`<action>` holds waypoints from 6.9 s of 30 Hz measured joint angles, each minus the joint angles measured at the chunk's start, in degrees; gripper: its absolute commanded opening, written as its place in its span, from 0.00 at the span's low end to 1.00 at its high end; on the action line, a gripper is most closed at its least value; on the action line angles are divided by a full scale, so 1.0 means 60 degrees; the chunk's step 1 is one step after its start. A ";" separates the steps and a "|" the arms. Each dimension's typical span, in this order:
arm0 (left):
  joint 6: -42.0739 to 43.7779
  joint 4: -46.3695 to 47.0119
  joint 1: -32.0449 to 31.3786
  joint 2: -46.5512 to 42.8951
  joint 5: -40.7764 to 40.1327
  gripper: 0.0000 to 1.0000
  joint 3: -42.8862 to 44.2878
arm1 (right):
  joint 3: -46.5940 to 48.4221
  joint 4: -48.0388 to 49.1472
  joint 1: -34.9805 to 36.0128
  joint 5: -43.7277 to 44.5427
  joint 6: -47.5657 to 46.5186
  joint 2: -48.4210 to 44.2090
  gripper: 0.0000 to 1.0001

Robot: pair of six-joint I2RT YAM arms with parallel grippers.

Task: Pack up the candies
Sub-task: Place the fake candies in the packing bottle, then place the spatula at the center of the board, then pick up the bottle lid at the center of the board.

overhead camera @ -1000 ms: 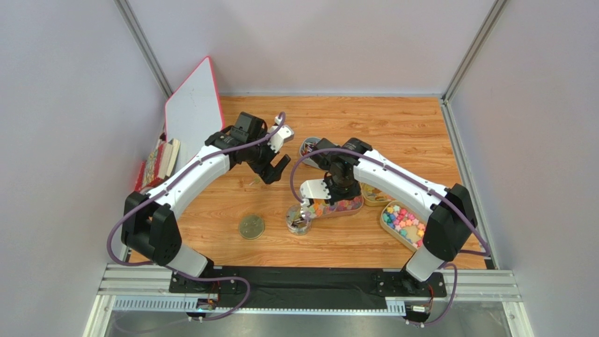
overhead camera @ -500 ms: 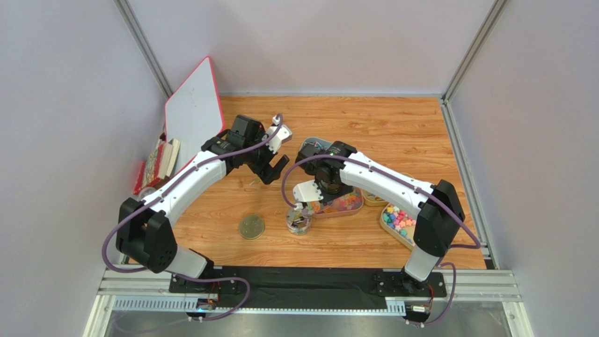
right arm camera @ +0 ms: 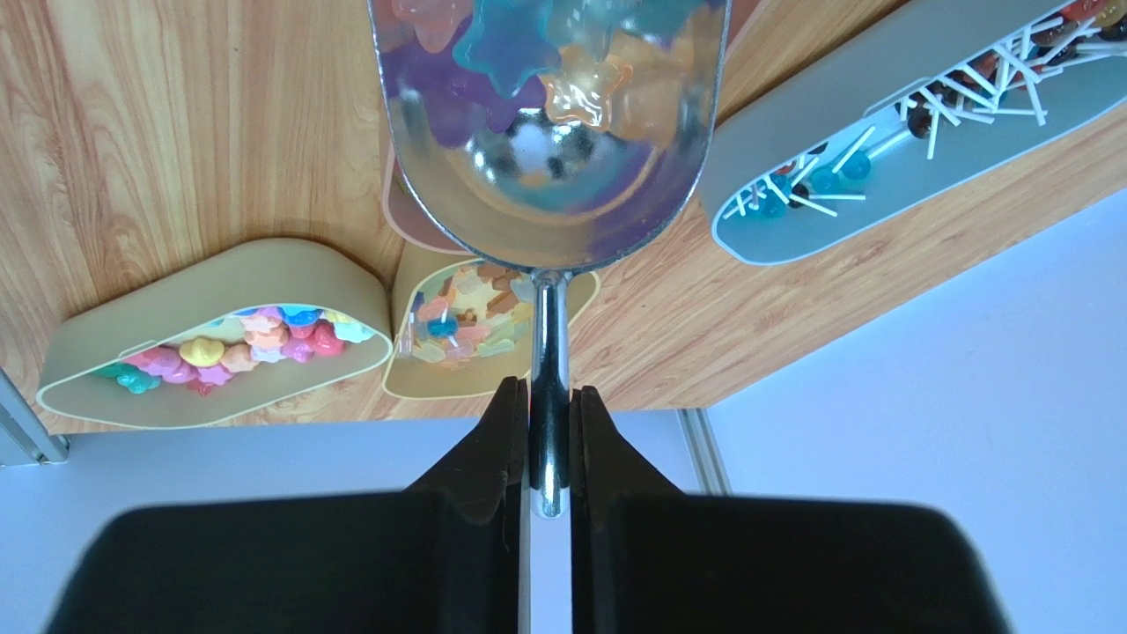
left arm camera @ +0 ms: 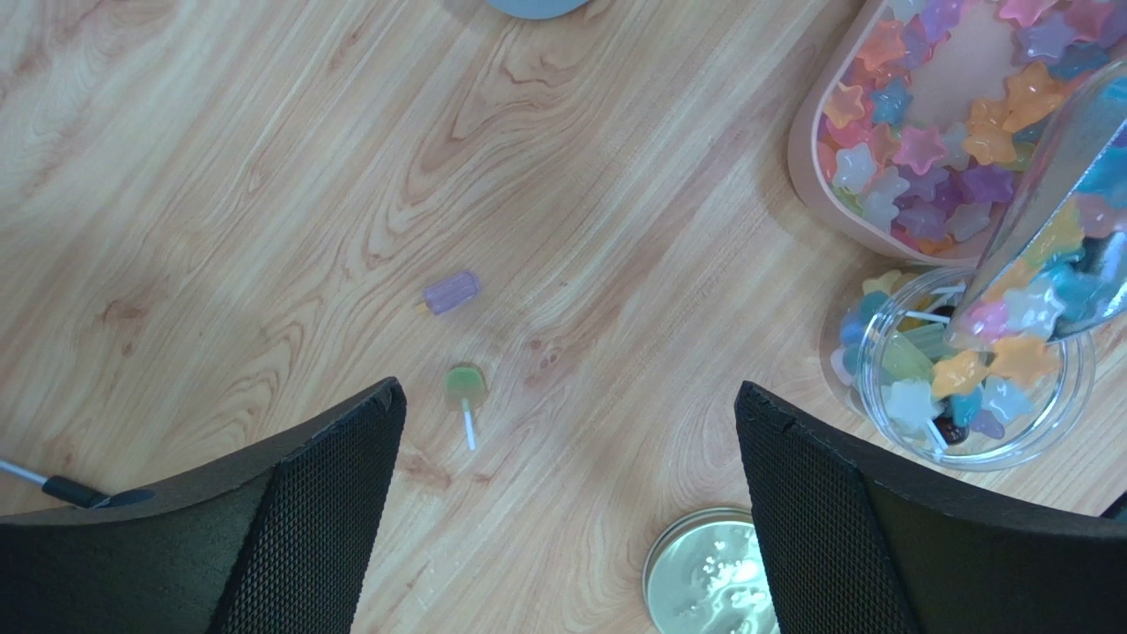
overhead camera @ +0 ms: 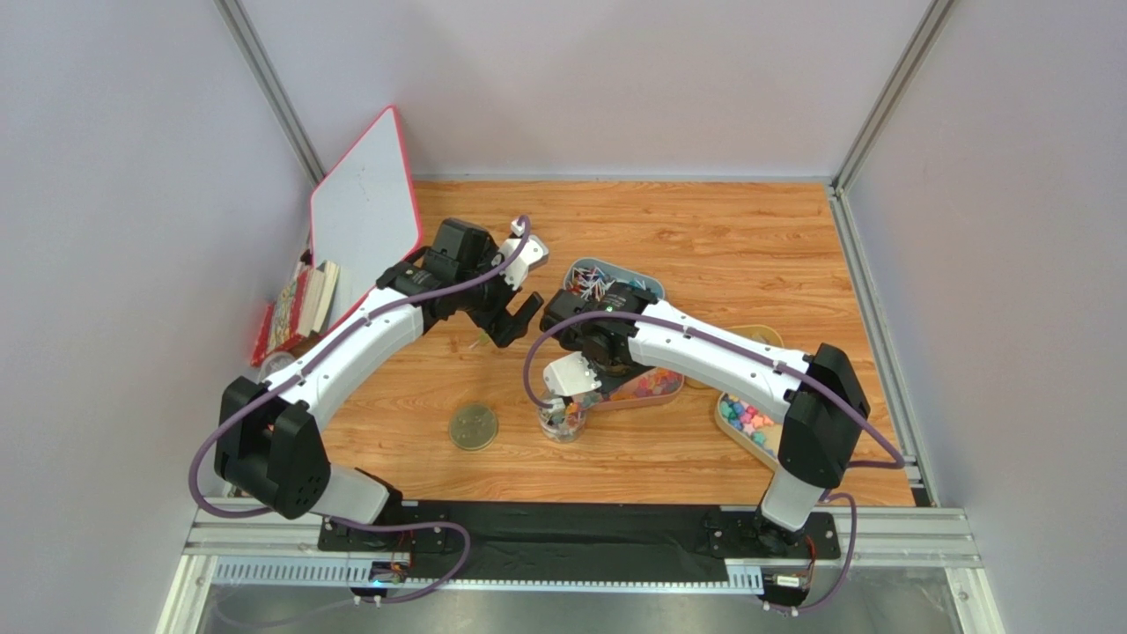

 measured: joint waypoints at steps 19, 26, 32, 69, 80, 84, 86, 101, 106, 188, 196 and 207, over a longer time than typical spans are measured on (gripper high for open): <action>-0.0007 0.0091 0.0007 -0.0011 0.0062 1.00 0.0000 | -0.0688 0.0069 0.0000 0.0474 0.0364 -0.0226 0.00; -0.0011 0.0095 0.0022 -0.0011 0.0084 1.00 0.0000 | -0.0725 0.0069 0.0007 0.0973 0.0379 -0.0335 0.00; -0.0022 0.0095 0.0044 -0.0011 0.0091 1.00 0.0000 | -0.0703 0.0066 0.0270 0.1195 0.0546 -0.0324 0.00; -0.0018 -0.0117 0.0044 -0.0142 -0.0565 1.00 0.0423 | -0.0776 0.0066 -0.4495 0.0688 0.2044 -0.1483 0.00; -0.0557 -0.1934 0.0051 0.0954 -0.0922 1.00 0.4375 | 0.1617 0.0171 -1.0728 -0.2575 0.3967 0.2095 0.00; -0.0648 -0.2543 0.0051 0.1727 -0.0729 1.00 0.4717 | 0.2601 0.0532 -1.1242 -0.3206 0.4503 0.3271 0.00; -0.0594 -0.2907 0.0047 0.2044 -0.0688 1.00 0.4721 | 0.2758 0.0630 -1.1264 -0.3366 0.4666 0.3548 0.01; 0.0084 -0.2419 -0.0984 0.2448 -0.5326 1.00 0.5501 | 0.1971 0.1625 -1.1216 -0.3708 0.4688 0.3297 0.75; 0.0557 -0.2455 -0.1002 0.1763 -0.4346 1.00 0.5435 | 0.1880 0.1745 -1.1260 -0.4681 0.4561 0.2102 0.87; -0.2696 -0.3439 0.5431 -0.5457 -0.2645 0.99 0.0350 | 0.4000 0.4047 0.1246 -0.7621 -0.0357 0.5672 1.00; -0.2732 -0.3424 0.5431 -0.5526 -0.2466 0.99 0.0237 | 0.4014 0.4073 0.1319 -0.7504 -0.0331 0.5818 0.95; -0.2645 -0.3402 0.5431 -0.5712 -0.2444 0.99 -0.0022 | 0.3796 0.4076 0.1344 -0.7293 -0.0069 0.5621 0.81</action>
